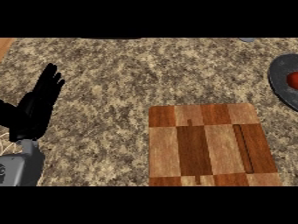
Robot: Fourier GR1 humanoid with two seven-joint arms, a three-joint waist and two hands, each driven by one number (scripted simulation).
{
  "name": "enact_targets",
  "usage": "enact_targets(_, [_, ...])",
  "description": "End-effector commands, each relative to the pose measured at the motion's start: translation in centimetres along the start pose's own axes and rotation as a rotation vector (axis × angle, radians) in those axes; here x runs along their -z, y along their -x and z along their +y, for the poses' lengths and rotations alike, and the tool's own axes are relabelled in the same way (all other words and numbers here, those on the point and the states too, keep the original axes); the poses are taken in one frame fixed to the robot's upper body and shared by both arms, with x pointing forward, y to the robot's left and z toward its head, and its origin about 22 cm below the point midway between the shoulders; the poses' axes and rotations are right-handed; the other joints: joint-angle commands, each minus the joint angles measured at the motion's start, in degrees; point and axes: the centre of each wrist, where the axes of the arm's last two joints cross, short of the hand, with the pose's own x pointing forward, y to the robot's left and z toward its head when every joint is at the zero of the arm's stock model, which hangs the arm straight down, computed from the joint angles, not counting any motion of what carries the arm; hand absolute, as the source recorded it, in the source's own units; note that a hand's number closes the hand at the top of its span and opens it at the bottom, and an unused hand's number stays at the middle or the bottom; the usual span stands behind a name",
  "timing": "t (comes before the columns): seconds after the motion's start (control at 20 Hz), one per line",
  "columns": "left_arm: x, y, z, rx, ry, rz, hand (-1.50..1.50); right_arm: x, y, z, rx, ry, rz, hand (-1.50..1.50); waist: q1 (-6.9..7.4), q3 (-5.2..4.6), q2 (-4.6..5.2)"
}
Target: Pick the bell pepper from the cutting board and place it in the pan
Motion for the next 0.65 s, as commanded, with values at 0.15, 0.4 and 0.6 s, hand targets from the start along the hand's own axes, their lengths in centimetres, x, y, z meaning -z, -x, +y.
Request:
enact_targets(0.15, [-0.8, 1.0, -0.6, -0.012, -0.015, 0.008, 0.00, -3.9, 0.2, -4.4, 0.153, -0.116, -0.052, -1.50, -1.19, 0.10, -0.40])
enact_targets(0.4, [-0.8, 0.7, 0.9, 0.007, -0.021, 0.003, 0.00, -4.7, 0.3, -5.1, 0.125, -0.074, -0.056, -1.50, -0.63, 0.09, -0.30])
enact_targets(0.6, [-0.4, 0.5, -0.1, -0.008, -0.028, 0.013, 0.00, -5.3, 1.2, -4.7, 0.119, -0.066, -0.059, -1.50, -0.92, 0.16, -0.33])
